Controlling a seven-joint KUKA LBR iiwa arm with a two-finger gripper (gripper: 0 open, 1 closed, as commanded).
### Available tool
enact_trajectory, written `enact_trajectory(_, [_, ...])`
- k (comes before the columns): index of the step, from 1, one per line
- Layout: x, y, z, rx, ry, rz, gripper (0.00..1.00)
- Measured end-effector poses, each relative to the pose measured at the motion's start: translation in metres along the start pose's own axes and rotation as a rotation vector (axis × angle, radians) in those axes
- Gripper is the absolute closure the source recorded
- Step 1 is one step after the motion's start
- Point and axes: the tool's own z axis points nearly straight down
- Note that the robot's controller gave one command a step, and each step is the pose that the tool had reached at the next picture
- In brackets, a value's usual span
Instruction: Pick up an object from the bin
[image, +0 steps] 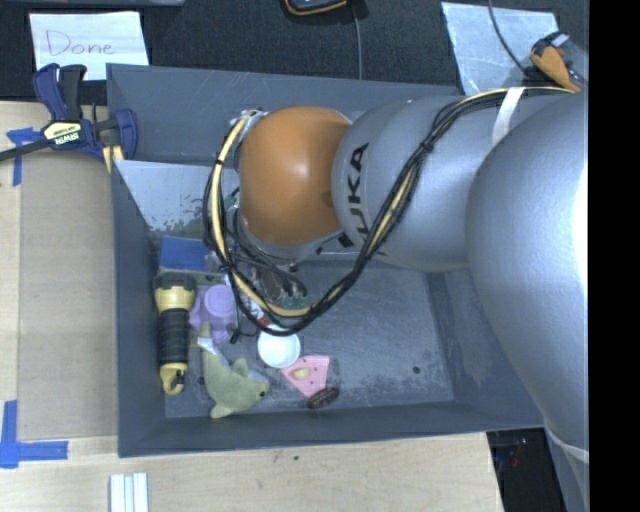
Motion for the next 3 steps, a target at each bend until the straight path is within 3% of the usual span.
enact_trajectory(1, [0.021, -0.006, 0.002, 0.000, 0.013, -0.066, 0.00])
enact_trajectory(2, [0.007, -0.014, 0.044, -0.002, -0.006, 0.116, 0.00])
enact_trajectory(3, [0.029, -0.020, 0.040, -0.002, -0.002, 0.050, 0.00])
